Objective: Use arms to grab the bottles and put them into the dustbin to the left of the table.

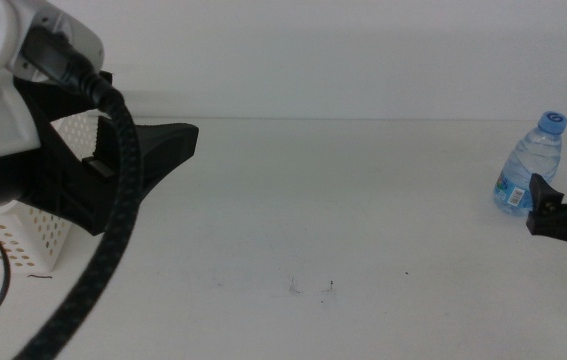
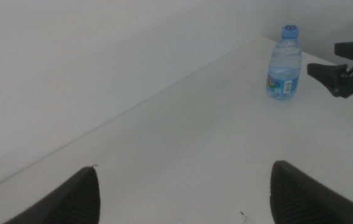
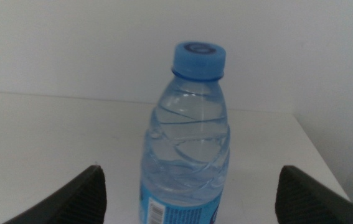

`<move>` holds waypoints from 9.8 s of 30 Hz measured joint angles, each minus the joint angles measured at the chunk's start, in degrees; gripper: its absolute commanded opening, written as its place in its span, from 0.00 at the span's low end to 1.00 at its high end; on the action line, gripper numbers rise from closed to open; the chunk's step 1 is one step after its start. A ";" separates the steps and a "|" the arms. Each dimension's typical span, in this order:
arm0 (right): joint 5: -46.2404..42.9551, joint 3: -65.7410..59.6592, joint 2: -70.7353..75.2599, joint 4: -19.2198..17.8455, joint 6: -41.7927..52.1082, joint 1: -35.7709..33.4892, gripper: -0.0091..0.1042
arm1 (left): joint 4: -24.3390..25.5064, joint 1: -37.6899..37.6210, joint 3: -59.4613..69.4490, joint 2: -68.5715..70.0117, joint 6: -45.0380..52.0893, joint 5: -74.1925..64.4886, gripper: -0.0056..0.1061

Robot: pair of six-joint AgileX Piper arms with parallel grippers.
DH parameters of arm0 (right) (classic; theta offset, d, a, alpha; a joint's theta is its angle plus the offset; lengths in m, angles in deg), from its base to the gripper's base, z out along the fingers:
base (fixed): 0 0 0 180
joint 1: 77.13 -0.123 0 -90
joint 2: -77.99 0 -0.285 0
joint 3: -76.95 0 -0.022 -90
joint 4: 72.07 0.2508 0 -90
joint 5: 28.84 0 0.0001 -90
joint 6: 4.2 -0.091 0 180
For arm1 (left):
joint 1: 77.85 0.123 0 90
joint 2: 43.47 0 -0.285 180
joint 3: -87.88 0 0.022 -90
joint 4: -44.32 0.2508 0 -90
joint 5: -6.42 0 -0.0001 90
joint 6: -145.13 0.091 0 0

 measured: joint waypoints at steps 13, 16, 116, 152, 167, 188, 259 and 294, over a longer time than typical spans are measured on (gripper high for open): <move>0.00 11.73 -12.90 3.10 0.14 0.00 0.90 | 0.00 0.00 0.00 0.00 0.00 0.41 0.89; 0.00 13.98 -15.05 3.68 0.14 0.00 0.90 | 0.00 0.00 0.00 0.00 0.00 0.41 0.89; 91.84 49.72 29.44 -6.82 -13.33 -33.36 0.85 | 0.40 0.00 0.00 0.00 1.27 0.41 0.89; 98.99 51.78 30.10 -1.21 -8.85 -33.36 0.85 | -2.75 8.51 12.67 0.23 0.22 21.32 0.89; 98.99 51.78 30.10 -1.21 -8.85 -33.36 0.85 | 5.70 4.29 34.82 -2.56 -11.76 54.82 0.89; 98.99 51.78 30.10 -1.21 -8.85 -33.36 0.85 | 7.89 7.06 35.03 -36.96 -13.98 81.84 0.89; 98.99 51.78 30.10 -1.21 -8.85 -33.36 0.85 | 20.13 13.68 -7.15 -71.73 -22.20 69.78 0.03; 98.99 51.78 30.10 -1.21 -8.85 -33.36 0.85 | -4.12 38.01 -35.92 -38.80 10.93 -24.66 0.04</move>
